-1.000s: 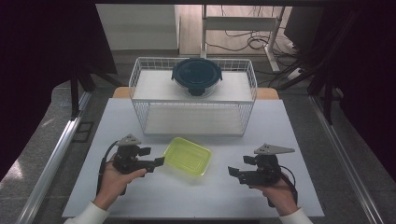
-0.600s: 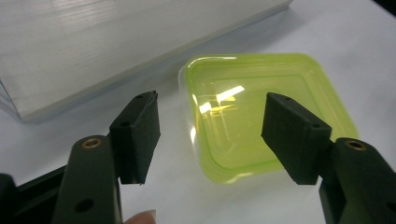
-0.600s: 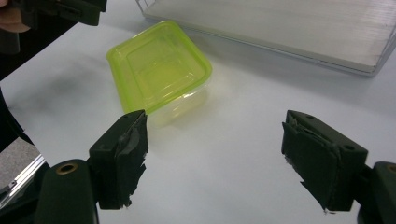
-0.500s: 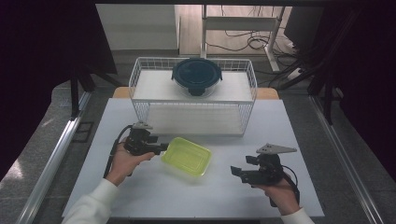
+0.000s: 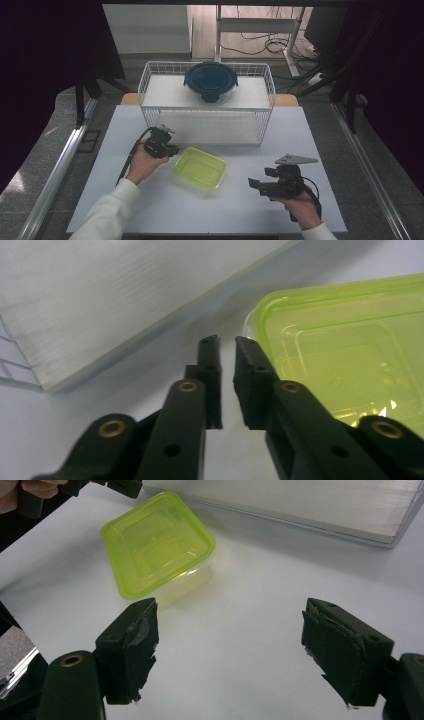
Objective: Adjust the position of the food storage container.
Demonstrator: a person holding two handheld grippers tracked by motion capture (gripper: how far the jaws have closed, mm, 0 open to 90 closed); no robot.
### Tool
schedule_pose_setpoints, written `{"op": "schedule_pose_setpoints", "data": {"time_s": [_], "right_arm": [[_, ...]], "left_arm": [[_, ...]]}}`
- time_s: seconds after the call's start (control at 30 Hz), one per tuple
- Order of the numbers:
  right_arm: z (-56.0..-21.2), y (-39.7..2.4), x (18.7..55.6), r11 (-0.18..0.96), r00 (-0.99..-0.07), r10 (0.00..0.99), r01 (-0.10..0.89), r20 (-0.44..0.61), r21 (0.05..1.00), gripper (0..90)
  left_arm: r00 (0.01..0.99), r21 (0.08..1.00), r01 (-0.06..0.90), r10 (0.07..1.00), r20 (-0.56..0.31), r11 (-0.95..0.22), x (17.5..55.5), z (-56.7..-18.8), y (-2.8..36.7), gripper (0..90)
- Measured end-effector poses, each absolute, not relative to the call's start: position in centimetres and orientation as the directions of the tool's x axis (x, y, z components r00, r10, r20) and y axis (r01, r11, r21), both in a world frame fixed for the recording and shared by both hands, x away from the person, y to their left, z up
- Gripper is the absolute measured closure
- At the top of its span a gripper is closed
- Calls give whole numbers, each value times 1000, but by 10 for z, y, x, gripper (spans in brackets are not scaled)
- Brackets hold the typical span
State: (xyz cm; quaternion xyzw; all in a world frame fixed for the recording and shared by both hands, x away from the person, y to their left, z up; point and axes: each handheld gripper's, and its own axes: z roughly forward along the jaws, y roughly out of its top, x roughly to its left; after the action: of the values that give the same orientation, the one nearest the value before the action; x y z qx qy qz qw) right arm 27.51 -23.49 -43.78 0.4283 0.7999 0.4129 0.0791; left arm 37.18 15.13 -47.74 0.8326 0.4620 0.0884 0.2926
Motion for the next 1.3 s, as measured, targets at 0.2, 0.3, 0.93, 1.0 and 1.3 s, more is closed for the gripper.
{"op": "schedule_pose_setpoints", "data": {"time_s": [0.2,0.3,0.93,1.0,1.3], "right_arm": [[-438,-236,276,283,-615,755,618,227,734,225],[-438,-237,276,279,-613,757,617,227,735,225],[-435,-244,277,218,-573,782,623,248,752,225],[-435,-244,277,218,-572,782,623,248,752,226],[-436,-243,277,221,-571,783,627,248,747,226]], "left_arm": [[544,535,740,831,-118,-408,379,-487,146,899],[554,522,739,825,-110,-427,379,-491,142,900],[621,500,723,766,-166,-477,357,-490,128,900],[621,494,726,764,-172,-479,354,-492,128,900],[635,499,722,746,-200,-480,339,-494,126,900]]}}
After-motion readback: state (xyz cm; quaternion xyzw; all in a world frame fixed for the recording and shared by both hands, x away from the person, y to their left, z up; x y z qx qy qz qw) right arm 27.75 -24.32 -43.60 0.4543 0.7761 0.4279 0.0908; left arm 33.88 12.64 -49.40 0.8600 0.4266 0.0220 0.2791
